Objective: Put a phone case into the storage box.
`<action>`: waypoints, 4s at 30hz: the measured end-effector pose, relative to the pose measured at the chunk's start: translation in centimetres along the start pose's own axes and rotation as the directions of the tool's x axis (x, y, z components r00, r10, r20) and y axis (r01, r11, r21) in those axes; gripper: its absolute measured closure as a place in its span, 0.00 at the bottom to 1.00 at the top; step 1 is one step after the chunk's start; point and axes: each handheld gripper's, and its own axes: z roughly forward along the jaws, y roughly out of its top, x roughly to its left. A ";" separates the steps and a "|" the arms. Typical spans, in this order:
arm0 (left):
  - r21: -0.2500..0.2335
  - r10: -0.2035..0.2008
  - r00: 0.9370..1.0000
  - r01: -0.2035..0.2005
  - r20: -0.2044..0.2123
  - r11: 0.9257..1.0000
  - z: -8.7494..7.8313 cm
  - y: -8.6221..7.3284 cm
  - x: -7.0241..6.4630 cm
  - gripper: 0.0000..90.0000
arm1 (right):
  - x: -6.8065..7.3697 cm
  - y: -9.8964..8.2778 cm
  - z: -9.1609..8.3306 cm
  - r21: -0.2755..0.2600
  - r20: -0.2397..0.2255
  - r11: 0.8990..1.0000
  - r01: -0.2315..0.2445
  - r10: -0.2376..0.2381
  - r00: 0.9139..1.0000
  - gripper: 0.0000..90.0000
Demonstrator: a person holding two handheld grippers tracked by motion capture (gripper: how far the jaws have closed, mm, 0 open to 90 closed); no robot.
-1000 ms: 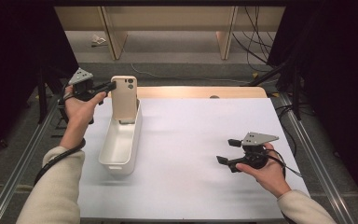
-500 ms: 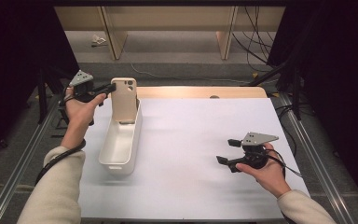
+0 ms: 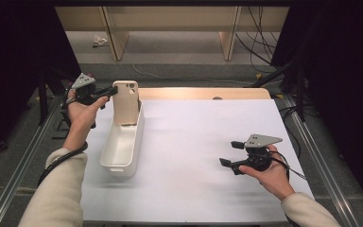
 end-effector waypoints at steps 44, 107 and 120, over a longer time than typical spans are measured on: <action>0.049 -0.028 1.000 0.028 -0.014 0.998 2.1 -3.5 1.2 0.89 | 0.0 0.0 0.0 0.000 -0.002 1.000 0.003 -0.003 1.000 0.20; 0.237 0.076 0.969 -0.019 -0.234 0.971 3.1 -0.9 -0.6 0.31 | 0.0 -0.1 0.0 0.006 -0.006 1.000 0.002 -0.002 1.000 0.20; 0.230 0.078 0.986 -0.043 -0.145 0.972 0.2 -0.6 -3.2 0.10 | -0.1 0.0 0.0 0.006 -0.001 1.000 0.002 -0.002 1.000 0.19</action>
